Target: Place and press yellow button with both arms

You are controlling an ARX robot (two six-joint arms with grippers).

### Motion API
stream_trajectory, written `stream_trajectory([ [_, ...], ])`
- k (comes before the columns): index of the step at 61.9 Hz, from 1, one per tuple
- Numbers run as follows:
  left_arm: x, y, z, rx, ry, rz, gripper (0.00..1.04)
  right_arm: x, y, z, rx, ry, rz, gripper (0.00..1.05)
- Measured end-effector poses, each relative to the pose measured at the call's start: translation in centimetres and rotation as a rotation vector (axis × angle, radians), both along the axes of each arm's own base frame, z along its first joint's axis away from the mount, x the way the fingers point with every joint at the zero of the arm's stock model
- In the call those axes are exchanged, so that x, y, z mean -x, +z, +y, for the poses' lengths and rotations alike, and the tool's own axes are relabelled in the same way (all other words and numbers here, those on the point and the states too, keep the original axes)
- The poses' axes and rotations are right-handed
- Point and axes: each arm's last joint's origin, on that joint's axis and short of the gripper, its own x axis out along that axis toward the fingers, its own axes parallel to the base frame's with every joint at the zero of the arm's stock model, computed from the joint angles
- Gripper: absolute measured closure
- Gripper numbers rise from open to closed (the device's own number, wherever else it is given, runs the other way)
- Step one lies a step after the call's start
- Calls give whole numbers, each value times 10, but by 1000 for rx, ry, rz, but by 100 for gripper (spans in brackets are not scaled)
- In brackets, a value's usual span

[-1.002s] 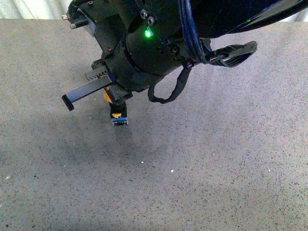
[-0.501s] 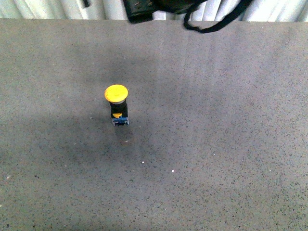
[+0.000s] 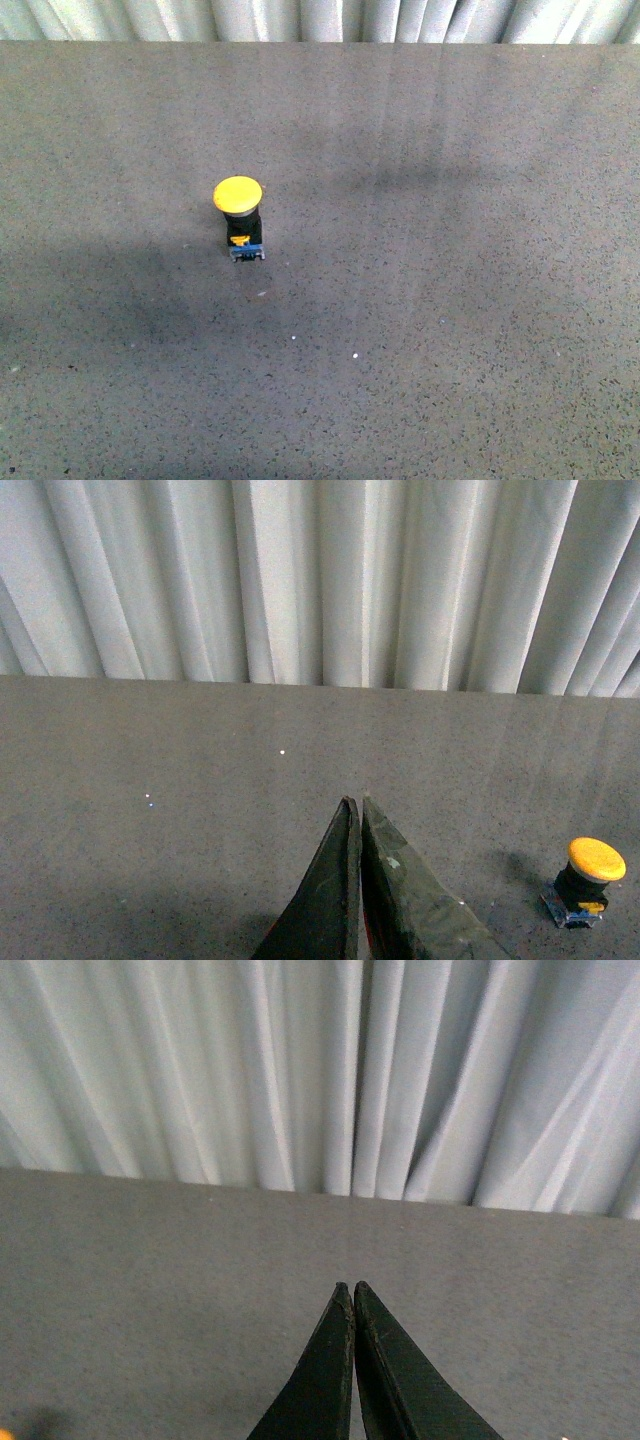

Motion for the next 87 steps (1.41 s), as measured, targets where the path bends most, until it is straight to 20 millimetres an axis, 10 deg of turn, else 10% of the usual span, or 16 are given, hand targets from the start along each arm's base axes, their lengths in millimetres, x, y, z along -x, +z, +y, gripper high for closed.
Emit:
stream_trajectory([
  [30,0,0,0,0,0,0,103,69,-27,-36,0,-5,5,103],
  [87,0,0,0,0,0,0,103,117,-33,-50,-1,-8,-22,103],
])
